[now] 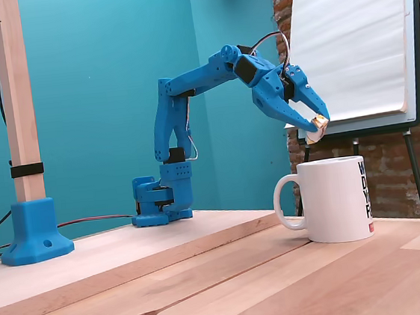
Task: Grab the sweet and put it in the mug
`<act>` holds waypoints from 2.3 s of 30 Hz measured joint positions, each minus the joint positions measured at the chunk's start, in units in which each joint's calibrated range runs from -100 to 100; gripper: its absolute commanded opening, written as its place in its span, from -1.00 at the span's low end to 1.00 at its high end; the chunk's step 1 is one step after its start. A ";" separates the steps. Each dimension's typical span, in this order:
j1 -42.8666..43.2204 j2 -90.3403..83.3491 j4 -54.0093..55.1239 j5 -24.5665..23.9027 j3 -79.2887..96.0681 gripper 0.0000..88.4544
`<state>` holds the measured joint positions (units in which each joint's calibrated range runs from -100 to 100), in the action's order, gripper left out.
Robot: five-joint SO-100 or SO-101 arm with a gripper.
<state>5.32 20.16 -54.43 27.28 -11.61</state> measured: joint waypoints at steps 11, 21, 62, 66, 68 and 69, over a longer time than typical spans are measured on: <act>0.00 0.00 0.00 -0.15 0.00 -0.75; 0.00 0.00 0.00 0.00 0.00 -0.82; -0.59 -74.39 0.00 -7.23 71.36 -1.00; -0.59 -84.92 0.00 -6.94 81.76 -1.00; -0.59 -89.83 0.00 -6.84 86.96 -1.00; -0.59 -92.46 0.00 -6.84 89.74 -1.00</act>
<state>4.73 -72.30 -54.43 20.44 78.13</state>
